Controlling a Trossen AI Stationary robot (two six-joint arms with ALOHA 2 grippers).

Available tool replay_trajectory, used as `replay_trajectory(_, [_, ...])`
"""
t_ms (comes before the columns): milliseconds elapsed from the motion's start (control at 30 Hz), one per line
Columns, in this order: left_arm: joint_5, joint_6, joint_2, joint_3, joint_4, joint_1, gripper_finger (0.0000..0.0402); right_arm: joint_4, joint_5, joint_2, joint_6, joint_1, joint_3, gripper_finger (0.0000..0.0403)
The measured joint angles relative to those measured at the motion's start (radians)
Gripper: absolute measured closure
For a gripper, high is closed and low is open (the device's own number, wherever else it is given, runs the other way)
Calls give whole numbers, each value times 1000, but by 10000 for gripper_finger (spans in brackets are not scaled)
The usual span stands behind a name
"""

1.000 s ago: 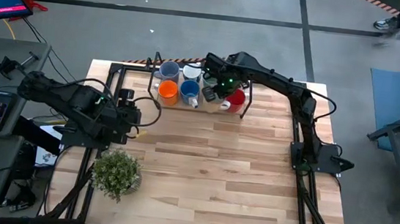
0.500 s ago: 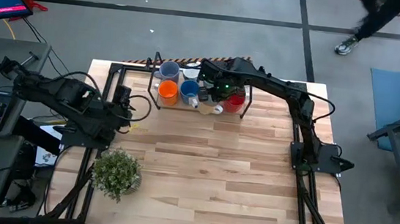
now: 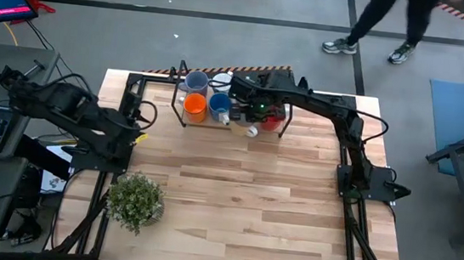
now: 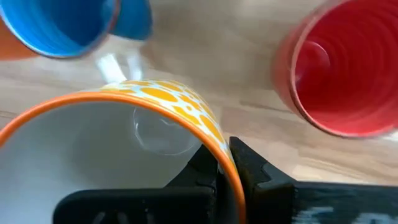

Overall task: Place coffee mugs
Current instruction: Put the yellow mug on the shelf

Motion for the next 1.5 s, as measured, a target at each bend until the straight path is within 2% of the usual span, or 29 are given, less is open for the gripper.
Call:
replay_trajectory(367, [5, 36, 0, 0, 2, 0, 234, -39, 22, 10, 124, 71, 0, 403])
replay_trajectory(633, [6, 54, -1, 0, 2, 0, 234, -66, 42, 13, 158, 94, 0, 403])
replay_trajectory(1133, [8, 54, -1, 0, 2, 0, 234, -33, 38, 13, 72, 10, 0, 403])
replay_trajectory(1500, [8, 54, -1, 1, 2, 0, 234, 16, 21, 92, -7, -18, 0, 403])
